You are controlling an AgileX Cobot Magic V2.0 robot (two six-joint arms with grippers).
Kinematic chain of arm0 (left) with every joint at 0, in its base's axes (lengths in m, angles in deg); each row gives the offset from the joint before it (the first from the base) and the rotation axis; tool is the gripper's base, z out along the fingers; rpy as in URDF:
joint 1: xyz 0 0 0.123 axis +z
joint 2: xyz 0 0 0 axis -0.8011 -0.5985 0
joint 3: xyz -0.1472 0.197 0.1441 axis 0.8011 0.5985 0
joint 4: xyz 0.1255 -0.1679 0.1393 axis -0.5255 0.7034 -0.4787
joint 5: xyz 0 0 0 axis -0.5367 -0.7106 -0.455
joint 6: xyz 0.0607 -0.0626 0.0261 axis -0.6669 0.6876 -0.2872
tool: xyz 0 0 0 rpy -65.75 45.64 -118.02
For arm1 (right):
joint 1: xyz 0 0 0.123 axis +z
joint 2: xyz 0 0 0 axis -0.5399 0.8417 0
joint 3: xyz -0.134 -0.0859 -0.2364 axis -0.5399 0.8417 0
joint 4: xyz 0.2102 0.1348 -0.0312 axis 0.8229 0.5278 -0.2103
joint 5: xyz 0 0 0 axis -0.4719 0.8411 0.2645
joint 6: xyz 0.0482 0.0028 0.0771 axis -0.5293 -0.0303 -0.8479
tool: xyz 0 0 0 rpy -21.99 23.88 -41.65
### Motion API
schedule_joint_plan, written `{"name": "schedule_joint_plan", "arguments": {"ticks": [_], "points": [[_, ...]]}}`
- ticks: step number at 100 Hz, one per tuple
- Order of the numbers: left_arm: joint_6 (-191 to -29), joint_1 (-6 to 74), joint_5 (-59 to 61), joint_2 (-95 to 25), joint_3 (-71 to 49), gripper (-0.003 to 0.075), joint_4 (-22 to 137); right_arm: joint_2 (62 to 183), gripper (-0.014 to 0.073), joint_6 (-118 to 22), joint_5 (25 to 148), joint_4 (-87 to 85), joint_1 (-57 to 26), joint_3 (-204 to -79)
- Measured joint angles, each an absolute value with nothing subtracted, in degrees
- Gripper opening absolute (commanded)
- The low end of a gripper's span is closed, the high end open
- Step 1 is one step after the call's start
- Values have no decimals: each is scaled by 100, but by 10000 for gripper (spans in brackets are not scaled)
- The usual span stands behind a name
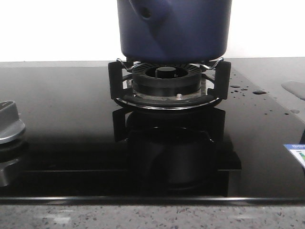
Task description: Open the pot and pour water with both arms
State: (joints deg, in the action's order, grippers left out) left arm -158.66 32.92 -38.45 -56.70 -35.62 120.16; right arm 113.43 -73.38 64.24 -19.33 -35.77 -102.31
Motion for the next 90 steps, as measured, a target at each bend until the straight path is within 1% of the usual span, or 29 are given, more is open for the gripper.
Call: {"name": "schedule_joint_plan", "arguments": {"ticks": [16,41,48,55,67,74,81,90], "points": [[-15866,3292,-3845,-5670,-3562,295,12016,11789,605,-7348,5781,-1656,-3577,-10231],[-15866,3292,-3845,-5670,-3562,295,12016,12536,594,-7368,5123,-1539,-3577,-10231],[-15866,3292,-3845,-5670,-3562,295,12016,12689,546,-7368,4957,-1539,-3577,-10231],[-15866,3292,-3845,-5670,-3562,295,12016,12786,463,-7368,4789,-1539,-3577,-10231],[-15866,3292,-3845,-5670,-3562,294,12016,12861,295,-7368,4641,-1539,-3577,-10231],[-15866,3292,-3845,-5670,-3562,294,12016,12864,230,-7370,4618,-1539,-3577,-10231],[-15866,3292,-3830,-5670,-3562,295,12016,12864,195,-7380,4592,-1539,-3577,-10231],[-15866,3313,-3773,-5670,-3562,295,12016,12864,193,-7380,4584,-1570,-3577,-10231]]}}
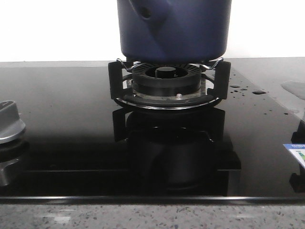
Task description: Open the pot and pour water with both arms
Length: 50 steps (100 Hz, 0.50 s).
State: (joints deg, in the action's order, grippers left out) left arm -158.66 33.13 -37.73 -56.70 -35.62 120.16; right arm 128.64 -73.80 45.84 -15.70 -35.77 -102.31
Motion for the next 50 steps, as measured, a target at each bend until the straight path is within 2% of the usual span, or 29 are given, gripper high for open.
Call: {"name": "schedule_joint_plan", "arguments": {"ticks": [22,50], "points": [[-15771,3633,-3731,-5582,-3551,295,11991,12295,194,-7390,4569,-2340,-3577,-10402],[-15559,4157,-3727,-4994,-3232,295,11845,11983,199,-7390,5041,-3644,-2915,-11708]]}}
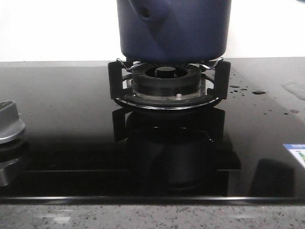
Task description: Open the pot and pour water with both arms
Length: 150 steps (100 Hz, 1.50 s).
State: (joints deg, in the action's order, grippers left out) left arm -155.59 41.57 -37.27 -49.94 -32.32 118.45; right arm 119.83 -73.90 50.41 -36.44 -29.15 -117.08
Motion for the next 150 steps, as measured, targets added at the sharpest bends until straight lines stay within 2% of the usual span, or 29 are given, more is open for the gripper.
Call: {"name": "schedule_joint_plan", "arguments": {"ticks": [27,59,124,150], "points": [[-15525,4243,-3779,-4521,-2921,295,11784,12638,199,-7390,5619,-4588,-1993,-13163],[-15525,4243,-3816,-4257,-2912,294,11784,13735,198,-7402,5978,-6649,-1728,-14303],[-15525,4243,-3873,-4234,-2912,294,11775,14378,198,-7015,5647,-9993,-1537,-14492],[-15525,4243,-3881,-4234,-2912,294,11775,14413,198,-6933,6168,-10478,-1534,-14598]]}}
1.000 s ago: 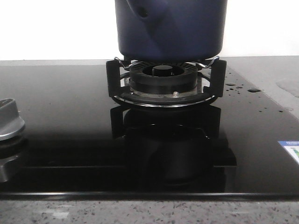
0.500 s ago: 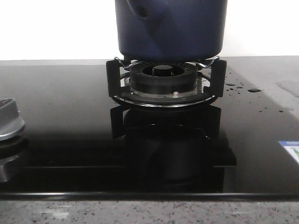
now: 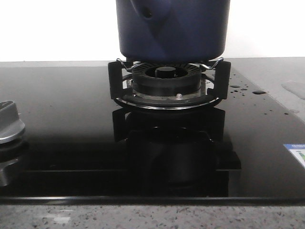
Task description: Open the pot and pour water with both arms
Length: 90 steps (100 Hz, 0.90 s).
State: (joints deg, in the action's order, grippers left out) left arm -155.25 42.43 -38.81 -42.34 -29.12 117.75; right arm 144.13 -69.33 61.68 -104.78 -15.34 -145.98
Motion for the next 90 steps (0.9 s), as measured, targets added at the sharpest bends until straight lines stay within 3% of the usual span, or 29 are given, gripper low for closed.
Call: {"name": "schedule_joint_plan", "arguments": {"ticks": [44,90], "points": [[-15525,4243,-3895,-4234,-2912,295,11775,14427,198,-6912,6392,-11934,-1445,-15042],[-15525,4243,-3895,-4234,-2912,295,11758,14427,198,-6527,7445,-12061,-1005,-15250]]}}
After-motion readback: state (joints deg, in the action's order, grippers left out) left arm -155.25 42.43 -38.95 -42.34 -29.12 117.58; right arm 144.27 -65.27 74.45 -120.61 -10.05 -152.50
